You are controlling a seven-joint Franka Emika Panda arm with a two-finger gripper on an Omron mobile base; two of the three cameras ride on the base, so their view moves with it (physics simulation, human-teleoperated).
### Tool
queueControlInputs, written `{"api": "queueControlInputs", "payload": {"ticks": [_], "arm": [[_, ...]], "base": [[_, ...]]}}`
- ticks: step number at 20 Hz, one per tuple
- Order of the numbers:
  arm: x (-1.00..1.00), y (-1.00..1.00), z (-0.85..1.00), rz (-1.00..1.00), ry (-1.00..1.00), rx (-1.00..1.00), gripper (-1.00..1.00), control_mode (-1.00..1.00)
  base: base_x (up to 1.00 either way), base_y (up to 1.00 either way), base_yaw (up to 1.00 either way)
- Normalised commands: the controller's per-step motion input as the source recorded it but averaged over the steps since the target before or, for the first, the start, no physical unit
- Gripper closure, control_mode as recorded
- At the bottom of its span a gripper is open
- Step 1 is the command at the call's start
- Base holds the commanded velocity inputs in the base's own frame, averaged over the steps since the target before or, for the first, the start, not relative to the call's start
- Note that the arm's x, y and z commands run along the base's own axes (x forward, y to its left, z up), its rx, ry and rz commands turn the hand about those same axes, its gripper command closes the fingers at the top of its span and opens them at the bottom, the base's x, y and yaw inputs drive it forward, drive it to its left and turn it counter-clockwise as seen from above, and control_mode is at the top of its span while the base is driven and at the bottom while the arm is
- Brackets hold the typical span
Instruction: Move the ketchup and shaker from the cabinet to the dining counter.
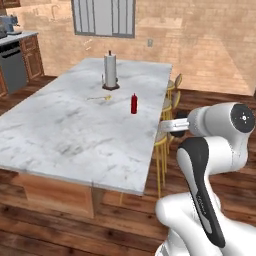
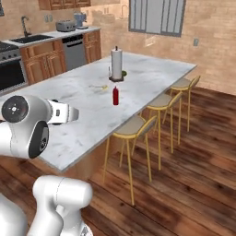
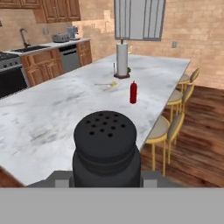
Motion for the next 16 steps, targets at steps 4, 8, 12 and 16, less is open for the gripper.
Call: {"api": "queueControlInputs", "payload": {"ticks": [4, 8, 12, 16], "arm": [[0.00, 0.00, 0.00, 0.00, 0.00, 0.00, 1.00, 1.00], [0.00, 0.00, 0.00, 0.00, 0.00, 0.00, 1.00, 1.00], [0.00, 0.00, 0.00, 0.00, 0.00, 0.00, 1.00, 1.00], [0.00, 0.00, 0.00, 0.00, 0.00, 0.00, 1.00, 1.00]], "base": [[0.29, -0.48, 0.31], [0.29, -0.52, 0.25], [0.24, -0.57, 0.22], [0.04, -0.72, 0.14]]}}
